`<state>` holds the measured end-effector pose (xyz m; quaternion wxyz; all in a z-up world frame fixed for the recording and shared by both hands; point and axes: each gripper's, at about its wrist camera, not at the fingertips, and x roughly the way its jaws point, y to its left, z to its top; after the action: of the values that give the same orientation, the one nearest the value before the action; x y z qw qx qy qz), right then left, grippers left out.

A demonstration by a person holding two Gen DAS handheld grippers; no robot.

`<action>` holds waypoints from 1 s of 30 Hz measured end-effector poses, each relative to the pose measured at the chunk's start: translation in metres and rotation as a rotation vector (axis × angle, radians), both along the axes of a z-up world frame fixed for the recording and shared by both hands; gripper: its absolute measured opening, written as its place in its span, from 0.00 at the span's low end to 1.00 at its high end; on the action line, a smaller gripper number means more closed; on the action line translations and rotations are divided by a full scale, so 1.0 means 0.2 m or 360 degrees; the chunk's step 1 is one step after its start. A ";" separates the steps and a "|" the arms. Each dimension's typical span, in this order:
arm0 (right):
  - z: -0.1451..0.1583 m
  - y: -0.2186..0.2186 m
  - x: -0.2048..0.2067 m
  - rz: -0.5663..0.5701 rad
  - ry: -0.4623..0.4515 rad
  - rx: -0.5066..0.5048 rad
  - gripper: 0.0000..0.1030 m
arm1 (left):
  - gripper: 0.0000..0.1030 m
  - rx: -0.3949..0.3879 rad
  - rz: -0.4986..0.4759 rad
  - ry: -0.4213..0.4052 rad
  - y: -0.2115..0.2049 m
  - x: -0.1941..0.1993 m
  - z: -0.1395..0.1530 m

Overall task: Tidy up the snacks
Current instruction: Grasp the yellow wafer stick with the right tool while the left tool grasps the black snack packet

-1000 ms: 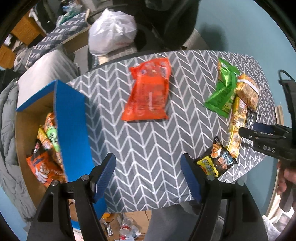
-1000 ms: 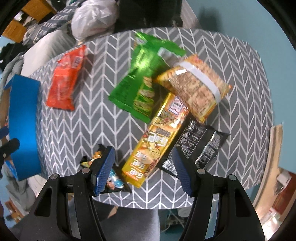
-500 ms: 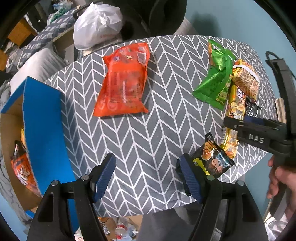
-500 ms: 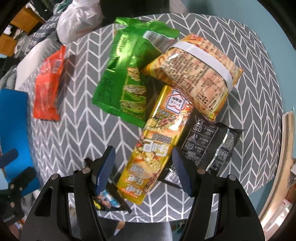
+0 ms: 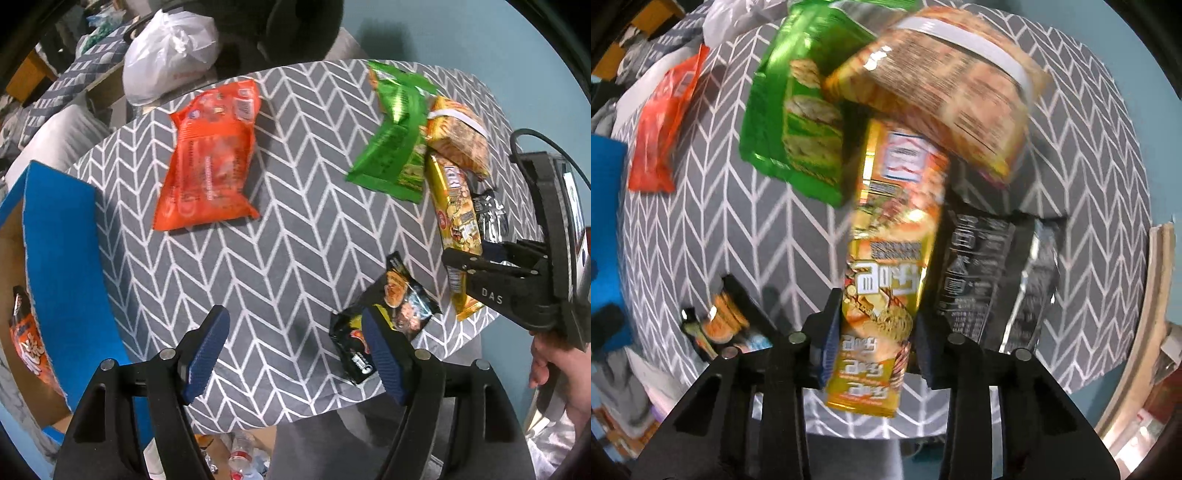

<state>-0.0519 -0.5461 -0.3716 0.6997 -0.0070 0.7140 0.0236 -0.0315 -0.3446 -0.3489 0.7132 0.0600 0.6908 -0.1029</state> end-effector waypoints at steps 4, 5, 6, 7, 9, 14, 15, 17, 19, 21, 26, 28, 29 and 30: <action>0.01 -0.08 -0.09 0.0021 -0.0010 0.0013 0.31 | 0.77 -0.0032 -0.0094 -0.0010 -0.07 -0.04 -0.01; 0.01 -0.10 -0.10 0.0024 -0.0012 0.0024 0.31 | 0.77 -0.0040 -0.0127 -0.0010 -0.09 -0.05 -0.01; 0.02 -0.11 -0.13 0.0027 -0.0015 0.0036 0.31 | 0.77 -0.0048 -0.0168 -0.0009 -0.11 -0.06 -0.02; 0.02 -0.13 -0.16 0.0030 -0.0015 0.0038 0.31 | 0.77 -0.0053 -0.0201 -0.0011 -0.13 -0.07 -0.03; 0.02 -0.16 -0.21 0.0032 -0.0013 0.0033 0.31 | 0.77 -0.0061 -0.0282 -0.0017 -0.17 -0.10 -0.03; 0.04 -0.19 -0.37 0.0008 -0.0010 0.0055 0.31 | 0.78 -0.0048 -0.0443 -0.0025 -0.26 -0.14 -0.06; 0.04 -0.19 -0.40 -0.0006 -0.0008 0.0063 0.31 | 0.78 -0.0047 -0.0462 -0.0024 -0.28 -0.15 -0.07; 0.02 -0.19 -0.46 -0.0031 -0.0010 0.0079 0.31 | 0.78 -0.0038 -0.0484 -0.0016 -0.30 -0.16 -0.08; 0.01 -0.20 -0.54 -0.0060 -0.0020 0.0098 0.34 | 0.78 -0.0032 -0.0502 -0.0003 -0.33 -0.17 -0.11; -0.01 -0.21 -0.57 -0.0097 -0.0018 0.0117 0.37 | 0.78 -0.0018 -0.0517 0.0005 -0.34 -0.19 -0.14; 0.02 -0.22 -0.55 -0.0126 -0.0038 0.0130 0.46 | 0.78 0.0043 -0.0559 0.0016 -0.38 -0.21 -0.22; 0.05 -0.24 -0.47 -0.0128 -0.0057 0.0130 0.46 | 0.78 0.0072 -0.0565 0.0023 -0.40 -0.21 -0.25; 0.06 -0.25 -0.46 -0.0130 -0.0062 0.0129 0.46 | 0.78 0.0082 -0.0566 0.0027 -0.41 -0.21 -0.27; 0.06 -0.25 -0.45 -0.0131 -0.0068 0.0126 0.46 | 0.78 0.0096 -0.0566 0.0028 -0.41 -0.20 -0.29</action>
<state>-0.1426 -0.5956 -0.3590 0.7149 0.0495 0.6971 0.0229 -0.0717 -0.4274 -0.4068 0.6756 0.2016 0.6783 -0.2071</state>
